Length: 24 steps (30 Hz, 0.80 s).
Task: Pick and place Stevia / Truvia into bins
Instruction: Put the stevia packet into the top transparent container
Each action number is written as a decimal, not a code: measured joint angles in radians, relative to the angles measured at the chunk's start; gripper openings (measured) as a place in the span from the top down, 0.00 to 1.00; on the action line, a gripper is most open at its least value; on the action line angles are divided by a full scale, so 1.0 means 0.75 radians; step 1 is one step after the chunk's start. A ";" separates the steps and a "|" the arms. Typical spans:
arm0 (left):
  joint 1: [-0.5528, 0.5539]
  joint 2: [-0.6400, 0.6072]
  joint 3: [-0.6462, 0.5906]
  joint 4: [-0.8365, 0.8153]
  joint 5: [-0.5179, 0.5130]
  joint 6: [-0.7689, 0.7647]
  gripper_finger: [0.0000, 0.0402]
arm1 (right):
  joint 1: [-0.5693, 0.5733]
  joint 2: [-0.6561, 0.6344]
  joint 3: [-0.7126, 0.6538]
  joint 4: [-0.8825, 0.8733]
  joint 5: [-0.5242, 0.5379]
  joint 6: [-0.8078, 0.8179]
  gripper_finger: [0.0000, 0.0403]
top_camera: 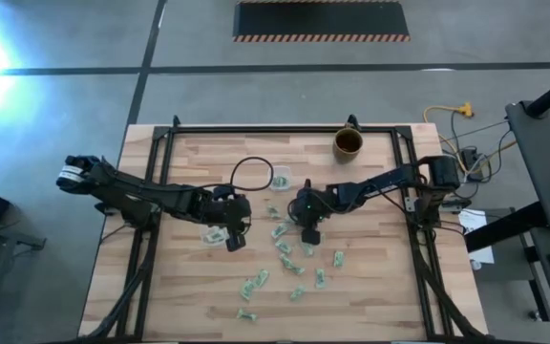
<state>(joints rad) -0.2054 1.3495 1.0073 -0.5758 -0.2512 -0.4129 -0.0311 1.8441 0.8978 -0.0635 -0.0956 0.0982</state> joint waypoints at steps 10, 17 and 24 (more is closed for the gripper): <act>0.001 0.000 0.000 0.000 0.001 0.000 0.72 | 0.000 -0.128 -0.007 -0.010 -0.072 -0.140 0.98; 0.001 0.000 0.000 0.001 -0.003 0.000 0.72 | -0.030 -0.174 0.035 0.011 -0.080 -0.230 0.98; 0.001 0.000 0.000 0.023 -0.020 0.000 0.72 | -0.137 -0.164 0.115 0.048 -0.014 -0.248 0.98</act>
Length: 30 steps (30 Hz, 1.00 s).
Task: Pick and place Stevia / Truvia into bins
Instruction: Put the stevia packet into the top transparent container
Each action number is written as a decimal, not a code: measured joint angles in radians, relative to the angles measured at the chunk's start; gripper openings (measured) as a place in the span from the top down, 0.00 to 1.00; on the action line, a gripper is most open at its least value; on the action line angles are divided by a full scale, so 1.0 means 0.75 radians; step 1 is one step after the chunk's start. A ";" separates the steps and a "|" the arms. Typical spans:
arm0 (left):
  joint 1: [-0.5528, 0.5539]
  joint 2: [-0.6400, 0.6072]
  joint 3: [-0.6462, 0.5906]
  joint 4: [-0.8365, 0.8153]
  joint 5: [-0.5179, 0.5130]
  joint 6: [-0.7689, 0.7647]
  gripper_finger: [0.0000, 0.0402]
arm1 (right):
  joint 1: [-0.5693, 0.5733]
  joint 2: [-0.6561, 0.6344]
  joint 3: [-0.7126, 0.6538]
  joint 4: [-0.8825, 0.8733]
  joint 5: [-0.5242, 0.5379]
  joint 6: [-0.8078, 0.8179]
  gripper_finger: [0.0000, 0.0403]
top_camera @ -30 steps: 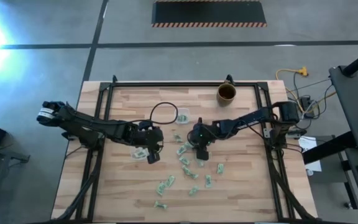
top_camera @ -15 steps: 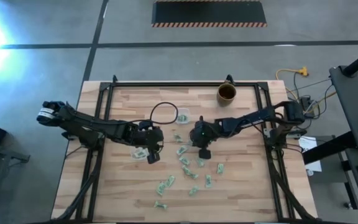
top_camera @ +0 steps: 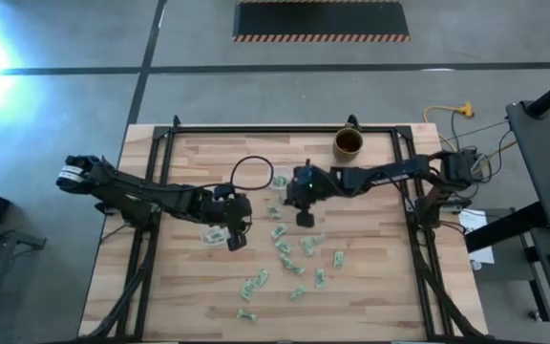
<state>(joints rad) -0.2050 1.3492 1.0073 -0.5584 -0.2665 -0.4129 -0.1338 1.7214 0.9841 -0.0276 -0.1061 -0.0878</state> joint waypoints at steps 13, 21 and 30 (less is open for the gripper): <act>0.000 0.000 0.000 0.000 0.000 0.000 0.72 | -0.216 0.002 0.034 -0.019 -0.063 -0.140 0.98; 0.000 0.000 0.000 0.001 -0.013 0.000 0.72 | -0.247 0.023 0.034 0.012 -0.121 -0.234 0.98; -0.001 0.000 0.000 0.002 -0.016 -0.035 0.72 | -0.285 0.105 0.034 0.027 -0.148 -0.238 0.98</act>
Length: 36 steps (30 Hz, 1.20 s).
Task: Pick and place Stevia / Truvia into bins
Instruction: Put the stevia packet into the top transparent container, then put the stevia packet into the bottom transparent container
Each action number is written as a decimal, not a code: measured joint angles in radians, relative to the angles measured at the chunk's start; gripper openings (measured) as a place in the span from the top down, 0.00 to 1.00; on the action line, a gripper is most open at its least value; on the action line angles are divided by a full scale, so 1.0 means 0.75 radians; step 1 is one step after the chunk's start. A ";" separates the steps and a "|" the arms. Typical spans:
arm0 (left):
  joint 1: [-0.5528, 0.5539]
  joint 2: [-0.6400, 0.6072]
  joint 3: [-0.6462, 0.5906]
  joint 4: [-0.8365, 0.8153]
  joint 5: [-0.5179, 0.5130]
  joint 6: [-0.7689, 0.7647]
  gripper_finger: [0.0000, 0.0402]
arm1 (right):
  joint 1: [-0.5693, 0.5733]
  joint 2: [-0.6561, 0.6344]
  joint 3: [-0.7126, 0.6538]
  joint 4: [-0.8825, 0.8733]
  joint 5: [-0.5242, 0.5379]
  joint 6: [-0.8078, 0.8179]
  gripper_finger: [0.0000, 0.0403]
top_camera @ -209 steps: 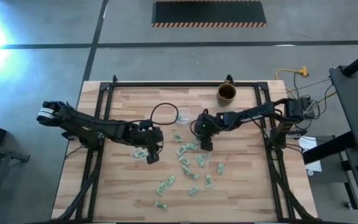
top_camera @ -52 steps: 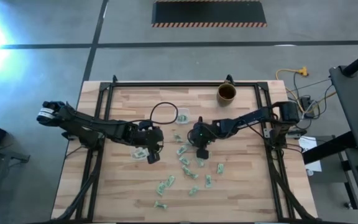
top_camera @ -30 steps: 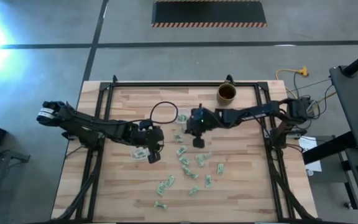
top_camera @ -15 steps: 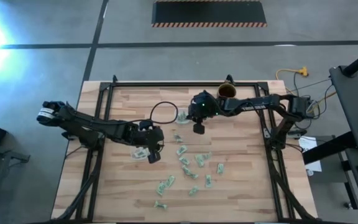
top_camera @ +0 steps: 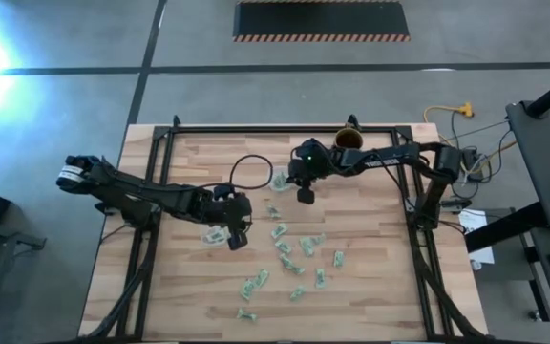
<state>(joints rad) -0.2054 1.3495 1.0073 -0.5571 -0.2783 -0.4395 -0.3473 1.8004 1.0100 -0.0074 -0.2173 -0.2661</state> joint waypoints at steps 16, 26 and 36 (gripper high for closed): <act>0.000 0.000 0.000 -0.001 0.001 0.001 0.72 | -0.009 -0.005 0.085 -0.030 -0.001 -0.005 0.94; 0.000 0.000 0.000 -0.001 0.001 0.001 0.72 | -0.010 -0.005 0.156 -0.173 0.013 -0.033 0.72; 0.000 0.006 0.000 -0.071 0.020 0.011 0.72 | 0.069 -0.084 0.123 -0.376 -0.103 0.044 0.67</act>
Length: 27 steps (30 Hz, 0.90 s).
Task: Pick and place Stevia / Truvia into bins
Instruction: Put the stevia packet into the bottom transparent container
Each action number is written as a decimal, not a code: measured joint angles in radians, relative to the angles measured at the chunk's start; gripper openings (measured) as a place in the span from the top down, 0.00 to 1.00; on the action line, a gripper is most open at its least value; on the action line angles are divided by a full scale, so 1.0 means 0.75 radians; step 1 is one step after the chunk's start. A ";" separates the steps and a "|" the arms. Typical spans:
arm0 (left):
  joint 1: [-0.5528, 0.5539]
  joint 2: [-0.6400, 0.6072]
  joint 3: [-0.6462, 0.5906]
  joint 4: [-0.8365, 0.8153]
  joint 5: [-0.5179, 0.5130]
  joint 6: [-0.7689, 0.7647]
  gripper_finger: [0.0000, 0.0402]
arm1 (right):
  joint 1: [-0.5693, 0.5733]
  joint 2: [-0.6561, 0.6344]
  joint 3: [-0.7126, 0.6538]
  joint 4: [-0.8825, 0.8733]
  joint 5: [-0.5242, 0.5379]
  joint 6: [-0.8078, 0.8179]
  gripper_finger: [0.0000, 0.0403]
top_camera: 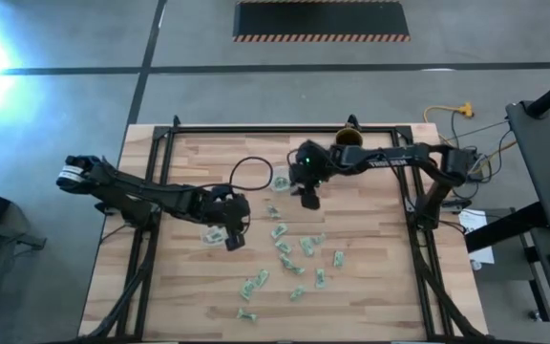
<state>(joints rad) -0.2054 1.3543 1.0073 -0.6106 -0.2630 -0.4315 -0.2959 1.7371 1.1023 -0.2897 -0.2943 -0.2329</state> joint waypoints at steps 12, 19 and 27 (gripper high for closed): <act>0.002 0.097 -0.001 0.033 -0.005 0.140 0.72 | 0.182 -0.047 -0.119 0.073 -0.005 0.155 0.73; 0.004 0.121 -0.001 0.036 -0.007 0.140 0.72 | 0.270 -0.024 -0.218 0.438 0.152 0.371 0.75; 0.016 0.125 -0.001 0.088 -0.044 0.260 0.72 | 0.282 -0.020 -0.236 0.441 0.222 0.483 0.79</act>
<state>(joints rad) -0.1931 1.4481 1.0069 -0.5443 -0.2957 -0.2362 -0.0845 1.7223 0.9254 0.0411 -0.1275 0.1291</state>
